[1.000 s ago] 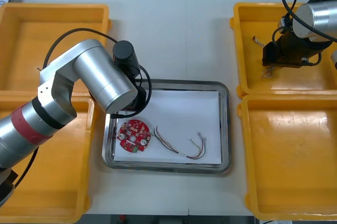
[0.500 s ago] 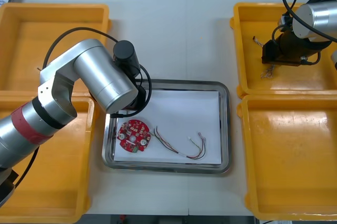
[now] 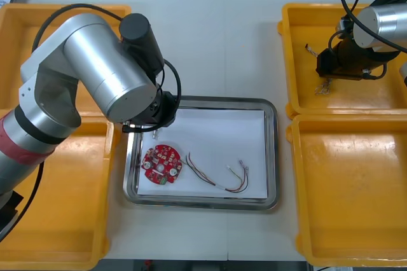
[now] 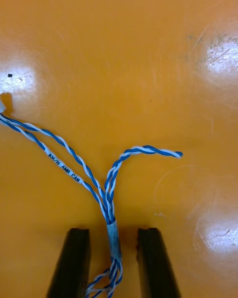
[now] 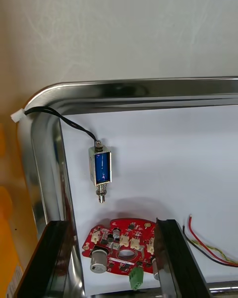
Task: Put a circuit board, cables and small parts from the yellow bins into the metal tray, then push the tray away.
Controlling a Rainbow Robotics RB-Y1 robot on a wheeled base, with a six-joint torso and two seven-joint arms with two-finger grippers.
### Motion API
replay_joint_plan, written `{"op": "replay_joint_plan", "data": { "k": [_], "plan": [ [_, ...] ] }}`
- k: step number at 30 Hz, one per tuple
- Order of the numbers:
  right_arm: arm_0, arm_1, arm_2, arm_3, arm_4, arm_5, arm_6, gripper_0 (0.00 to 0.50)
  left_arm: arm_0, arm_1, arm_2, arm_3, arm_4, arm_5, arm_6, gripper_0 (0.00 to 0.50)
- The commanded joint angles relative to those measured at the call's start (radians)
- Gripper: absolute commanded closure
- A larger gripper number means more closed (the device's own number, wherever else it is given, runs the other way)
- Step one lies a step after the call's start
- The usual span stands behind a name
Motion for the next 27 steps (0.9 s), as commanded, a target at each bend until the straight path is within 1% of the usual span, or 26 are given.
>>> {"op": "replay_joint_plan", "data": {
  "k": [1,5,9,11,14,17,20,27],
  "plan": [
    [0.005,0.011,-0.018,-0.01,0.004,-0.009,0.024,0.499,-0.055,0.043,0.063,-0.06,0.021,0.035,0.074,0.011],
    [0.004,0.005,-0.018,-0.01,0.001,-0.009,0.035,0.5,-0.075,0.069,0.136,-0.063,0.073,0.076,0.056,0.012],
    [-0.004,-0.012,-0.018,-0.01,0.0,-0.009,0.055,0.5,-0.084,0.095,0.207,-0.063,0.123,0.124,0.002,0.012],
    [-0.015,-0.021,-0.018,-0.01,-0.005,-0.007,0.069,0.5,-0.089,0.112,0.239,-0.063,0.148,0.125,-0.029,0.011],
    [-0.027,-0.033,-0.019,-0.017,-0.01,-0.007,0.082,0.5,-0.093,0.129,0.268,-0.063,0.165,0.125,-0.052,0.012],
    [-0.036,-0.052,-0.019,-0.043,-0.014,-0.001,0.099,0.5,-0.095,0.15,0.305,-0.06,0.171,0.125,-0.105,0.012],
    [-0.036,-0.069,-0.023,-0.087,-0.017,0.028,0.109,0.5,-0.095,0.164,0.334,-0.04,0.175,0.125,-0.156,0.012],
    [-0.036,-0.102,-0.07,-0.199,-0.031,0.169,0.147,0.5,-0.095,0.182,0.418,0.043,0.185,0.125,-0.314,0.012]
  ]
}}
